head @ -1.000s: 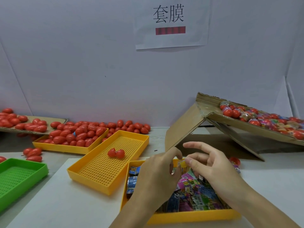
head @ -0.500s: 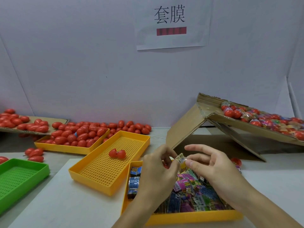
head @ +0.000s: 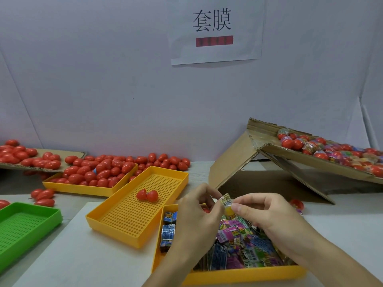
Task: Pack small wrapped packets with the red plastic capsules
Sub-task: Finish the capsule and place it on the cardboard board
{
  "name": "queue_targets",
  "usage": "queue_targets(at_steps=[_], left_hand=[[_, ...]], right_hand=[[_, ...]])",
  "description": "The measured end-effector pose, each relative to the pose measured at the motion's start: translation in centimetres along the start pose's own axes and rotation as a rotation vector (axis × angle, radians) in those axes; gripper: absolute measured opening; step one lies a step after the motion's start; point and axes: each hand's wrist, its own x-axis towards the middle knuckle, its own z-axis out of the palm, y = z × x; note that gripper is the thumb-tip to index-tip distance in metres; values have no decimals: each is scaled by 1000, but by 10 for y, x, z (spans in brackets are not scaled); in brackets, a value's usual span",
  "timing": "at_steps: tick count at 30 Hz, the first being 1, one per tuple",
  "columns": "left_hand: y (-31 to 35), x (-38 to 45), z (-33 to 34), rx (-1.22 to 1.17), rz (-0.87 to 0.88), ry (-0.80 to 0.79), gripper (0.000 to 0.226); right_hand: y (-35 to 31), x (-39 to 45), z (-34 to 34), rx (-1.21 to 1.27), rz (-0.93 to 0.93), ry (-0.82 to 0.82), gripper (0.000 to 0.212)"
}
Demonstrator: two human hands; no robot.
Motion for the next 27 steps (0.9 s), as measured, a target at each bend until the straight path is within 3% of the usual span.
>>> queue_targets(at_steps=[5,15,23,27], left_hand=[[-1,0,1,-46,-22,-79,17],[1,1,-1,-178,-128,-144,12],[3,1,-3,-252,-191,-157,9],[2,2,-5,-269,-277,-282,11]], right_hand=[[-1,0,-2,56,-19,-82,39],[-3,-3,0,63,-152,-26,25],[1,1,-1,26,-98,-63,26],[5,4,-5,97,-49,4,31]])
